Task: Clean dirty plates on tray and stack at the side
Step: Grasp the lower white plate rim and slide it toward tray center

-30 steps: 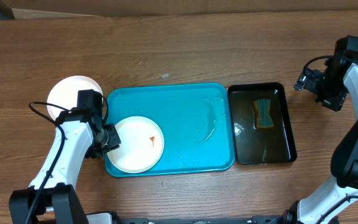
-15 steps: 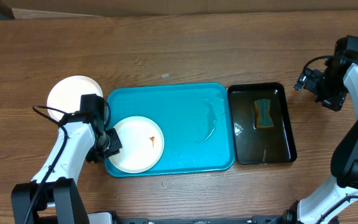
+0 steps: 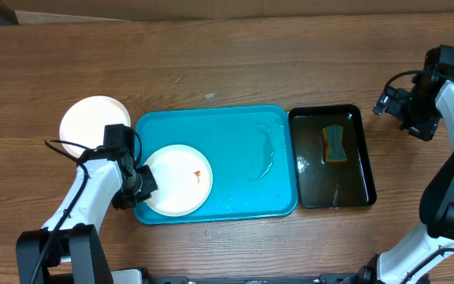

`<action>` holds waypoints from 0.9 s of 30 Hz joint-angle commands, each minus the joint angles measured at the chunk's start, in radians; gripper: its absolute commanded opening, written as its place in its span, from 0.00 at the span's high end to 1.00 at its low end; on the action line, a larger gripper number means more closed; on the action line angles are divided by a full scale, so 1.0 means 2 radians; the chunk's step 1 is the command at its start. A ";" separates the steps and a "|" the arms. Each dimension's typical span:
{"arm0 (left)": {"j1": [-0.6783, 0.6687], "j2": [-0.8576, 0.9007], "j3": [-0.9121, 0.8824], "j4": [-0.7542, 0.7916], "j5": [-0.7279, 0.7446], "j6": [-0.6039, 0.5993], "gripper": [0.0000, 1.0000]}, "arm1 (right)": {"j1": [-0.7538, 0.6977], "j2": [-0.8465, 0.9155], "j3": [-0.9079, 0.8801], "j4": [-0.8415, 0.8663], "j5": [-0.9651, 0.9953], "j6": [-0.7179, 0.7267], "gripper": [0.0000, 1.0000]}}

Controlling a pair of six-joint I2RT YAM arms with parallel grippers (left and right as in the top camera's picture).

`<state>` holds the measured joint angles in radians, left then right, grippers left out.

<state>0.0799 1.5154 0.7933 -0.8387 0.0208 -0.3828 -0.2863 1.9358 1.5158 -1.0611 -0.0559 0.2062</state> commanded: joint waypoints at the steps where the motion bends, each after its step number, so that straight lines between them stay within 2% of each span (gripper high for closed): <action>1: -0.001 0.005 -0.004 0.010 0.054 0.011 0.90 | 0.002 -0.005 0.005 0.002 -0.002 0.002 0.00; 6: -0.001 0.005 -0.004 0.031 0.120 0.048 0.84 | 0.002 -0.005 0.005 0.002 -0.002 0.002 0.00; 17: -0.002 0.005 -0.004 0.042 0.172 0.070 0.67 | 0.002 -0.005 0.005 0.002 -0.002 0.002 0.00; 22: -0.001 0.005 0.006 0.028 0.172 0.095 0.59 | 0.002 -0.005 0.005 0.002 -0.002 0.002 0.00; 27: -0.001 0.005 0.062 -0.020 0.145 0.109 0.53 | 0.002 -0.005 0.005 0.002 -0.002 0.002 0.00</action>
<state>0.0799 1.5211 0.8330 -0.8562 0.3298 -0.2111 -0.2863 1.9358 1.5158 -1.0618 -0.0559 0.2062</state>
